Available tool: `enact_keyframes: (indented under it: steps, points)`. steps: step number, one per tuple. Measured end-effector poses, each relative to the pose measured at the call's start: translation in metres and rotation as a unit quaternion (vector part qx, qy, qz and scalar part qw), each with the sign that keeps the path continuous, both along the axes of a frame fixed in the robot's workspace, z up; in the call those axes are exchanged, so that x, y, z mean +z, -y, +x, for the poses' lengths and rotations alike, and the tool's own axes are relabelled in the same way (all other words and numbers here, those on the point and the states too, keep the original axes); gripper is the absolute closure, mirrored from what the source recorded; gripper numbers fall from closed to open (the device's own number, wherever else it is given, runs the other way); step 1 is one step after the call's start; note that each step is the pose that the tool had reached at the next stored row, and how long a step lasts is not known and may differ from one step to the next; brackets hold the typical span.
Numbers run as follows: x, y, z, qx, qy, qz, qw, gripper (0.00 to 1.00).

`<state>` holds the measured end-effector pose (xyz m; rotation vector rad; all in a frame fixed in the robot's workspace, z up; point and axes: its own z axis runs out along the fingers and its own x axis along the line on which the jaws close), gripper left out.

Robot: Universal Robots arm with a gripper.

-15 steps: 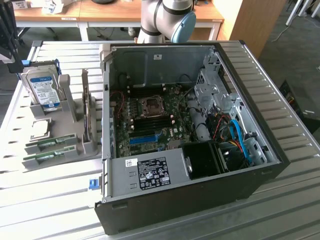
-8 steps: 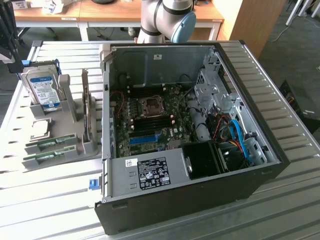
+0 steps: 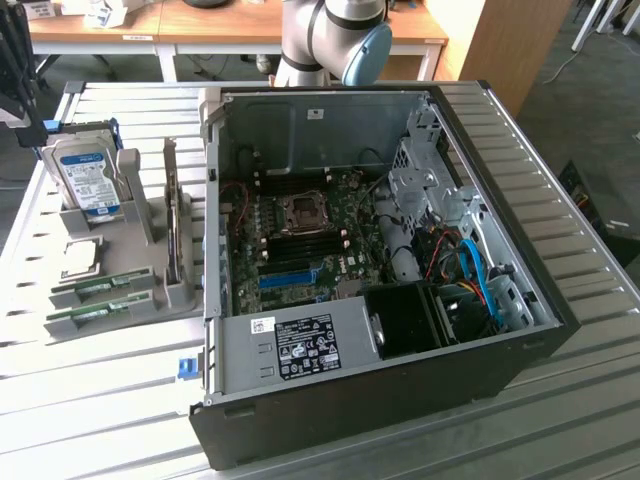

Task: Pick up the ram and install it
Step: 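Pick up the ram and move it above insertion slot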

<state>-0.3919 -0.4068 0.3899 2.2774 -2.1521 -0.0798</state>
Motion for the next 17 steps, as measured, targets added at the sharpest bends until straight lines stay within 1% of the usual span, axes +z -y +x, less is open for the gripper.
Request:
enact_keyframes:
  steps: [17]
  points:
    - [-0.0303, 0.0000, 0.000, 0.000, 0.0000, 0.0000, 1.0000, 0.89]
